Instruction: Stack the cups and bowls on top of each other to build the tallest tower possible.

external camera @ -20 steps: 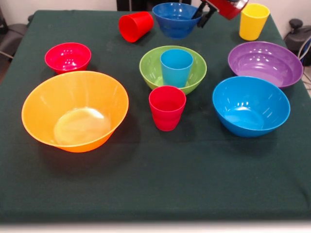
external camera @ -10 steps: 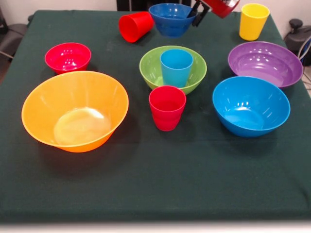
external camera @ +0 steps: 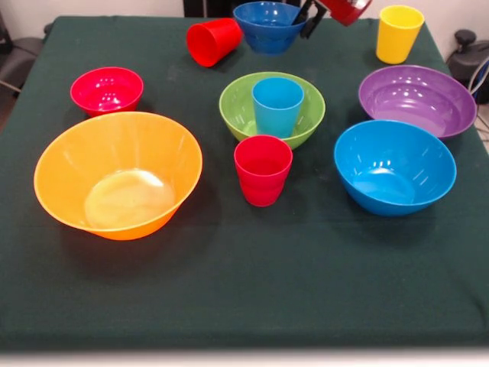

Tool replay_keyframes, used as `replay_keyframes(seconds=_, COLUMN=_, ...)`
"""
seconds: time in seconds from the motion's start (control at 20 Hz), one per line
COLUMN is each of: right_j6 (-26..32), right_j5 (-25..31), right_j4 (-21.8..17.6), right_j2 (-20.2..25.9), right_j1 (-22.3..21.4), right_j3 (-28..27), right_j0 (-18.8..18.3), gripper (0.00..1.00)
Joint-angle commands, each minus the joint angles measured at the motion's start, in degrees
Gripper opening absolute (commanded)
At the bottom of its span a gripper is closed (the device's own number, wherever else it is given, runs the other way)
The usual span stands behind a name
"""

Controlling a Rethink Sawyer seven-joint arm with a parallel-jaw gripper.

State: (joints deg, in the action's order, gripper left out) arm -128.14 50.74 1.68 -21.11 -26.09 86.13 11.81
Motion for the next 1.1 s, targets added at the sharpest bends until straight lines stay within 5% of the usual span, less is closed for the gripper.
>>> replay_keyframes(seconds=0.05, right_j6=-3.0, right_j5=-3.2, right_j4=-1.8, right_j2=6.0, right_j1=2.0, right_j3=-1.0, right_j0=0.5, gripper=0.00)
replay_keyframes(seconds=0.45, right_j6=1.1, right_j5=0.5, right_j4=-2.3, right_j2=7.0, right_j1=5.0, right_j3=-9.0, right_j0=-3.3, gripper=0.00)
replay_keyframes(seconds=1.1, right_j6=2.6, right_j5=3.1, right_j4=-2.7, right_j2=7.1, right_j1=6.5, right_j3=-14.7, right_j0=-5.4, gripper=0.00)
